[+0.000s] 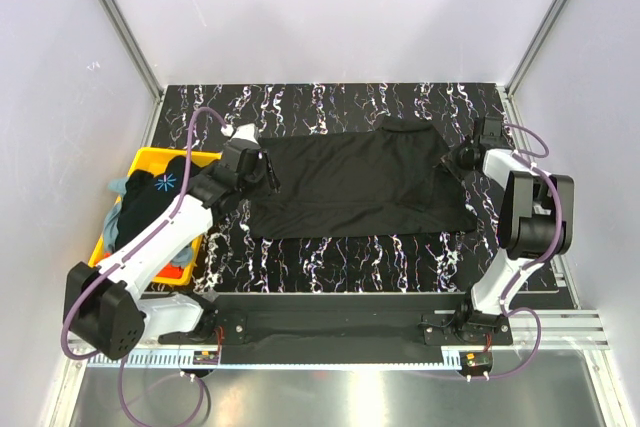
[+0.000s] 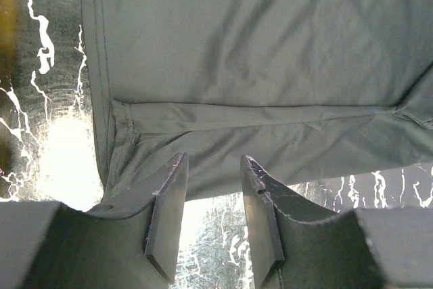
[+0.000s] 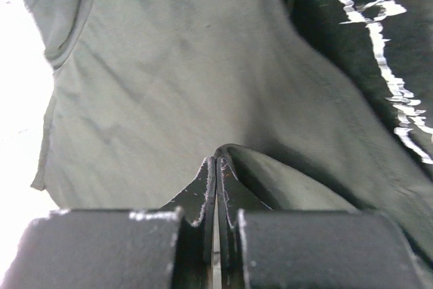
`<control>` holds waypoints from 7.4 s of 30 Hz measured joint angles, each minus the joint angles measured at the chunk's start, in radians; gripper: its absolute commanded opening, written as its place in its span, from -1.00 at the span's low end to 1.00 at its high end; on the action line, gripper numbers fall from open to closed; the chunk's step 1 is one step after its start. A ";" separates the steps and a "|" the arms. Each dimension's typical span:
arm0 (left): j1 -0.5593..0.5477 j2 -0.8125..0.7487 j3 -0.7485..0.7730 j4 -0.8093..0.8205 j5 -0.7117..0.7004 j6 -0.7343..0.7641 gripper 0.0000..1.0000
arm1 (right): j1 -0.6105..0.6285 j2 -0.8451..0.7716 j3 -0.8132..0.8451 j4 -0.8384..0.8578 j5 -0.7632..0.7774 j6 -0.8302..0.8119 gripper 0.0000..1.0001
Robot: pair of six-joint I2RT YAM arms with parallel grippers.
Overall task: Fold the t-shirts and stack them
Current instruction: Fold the tshirt
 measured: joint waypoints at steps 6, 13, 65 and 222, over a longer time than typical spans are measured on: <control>0.000 0.012 0.000 0.000 -0.001 -0.008 -0.16 | 0.012 0.022 0.003 0.042 -0.050 0.051 -0.94; 0.000 0.022 -0.001 0.000 -0.001 -0.011 -0.16 | 0.028 0.079 0.003 0.107 -0.082 0.124 -0.95; 0.068 0.537 0.209 -0.124 -0.074 0.013 0.08 | 0.168 -0.205 -0.212 -0.171 0.110 0.172 0.00; 0.370 1.095 0.915 -0.152 0.454 0.218 -0.44 | -0.140 0.779 1.194 -0.235 -0.610 -0.468 -0.13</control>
